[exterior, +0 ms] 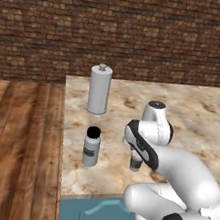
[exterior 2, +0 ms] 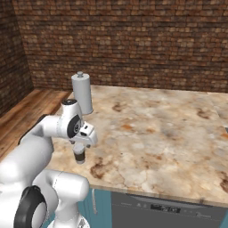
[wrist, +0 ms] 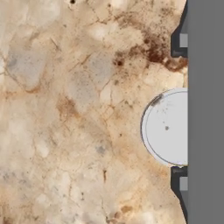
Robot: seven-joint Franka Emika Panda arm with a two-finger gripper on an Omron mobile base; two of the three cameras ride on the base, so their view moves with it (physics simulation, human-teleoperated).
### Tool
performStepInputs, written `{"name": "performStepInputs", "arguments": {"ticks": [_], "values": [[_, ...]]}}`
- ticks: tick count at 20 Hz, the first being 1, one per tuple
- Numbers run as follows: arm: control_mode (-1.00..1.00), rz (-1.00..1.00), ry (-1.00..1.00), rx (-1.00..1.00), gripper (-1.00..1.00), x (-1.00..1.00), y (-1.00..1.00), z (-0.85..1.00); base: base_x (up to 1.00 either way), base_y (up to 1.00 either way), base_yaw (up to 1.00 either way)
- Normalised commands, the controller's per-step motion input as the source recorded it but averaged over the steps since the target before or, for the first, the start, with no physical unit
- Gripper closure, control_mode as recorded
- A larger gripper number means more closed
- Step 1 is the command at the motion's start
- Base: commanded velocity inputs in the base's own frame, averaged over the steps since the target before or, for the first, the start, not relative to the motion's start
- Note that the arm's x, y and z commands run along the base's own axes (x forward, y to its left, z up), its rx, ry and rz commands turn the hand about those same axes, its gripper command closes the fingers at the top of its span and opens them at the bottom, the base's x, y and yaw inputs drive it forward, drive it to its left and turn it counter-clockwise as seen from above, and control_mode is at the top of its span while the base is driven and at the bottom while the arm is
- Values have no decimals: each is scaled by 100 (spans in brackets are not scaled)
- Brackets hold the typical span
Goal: Move the drinks to the dining counter.
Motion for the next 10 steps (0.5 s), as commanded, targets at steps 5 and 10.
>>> {"name": "performStepInputs", "arguments": {"ticks": [5, 10], "values": [[-100, 0, -7, 0, -100, -2, 0, 45, 0, 0, 0], [-100, 0, -4, 0, -100, -11, 0, 50, 0, 0, 0]]}}
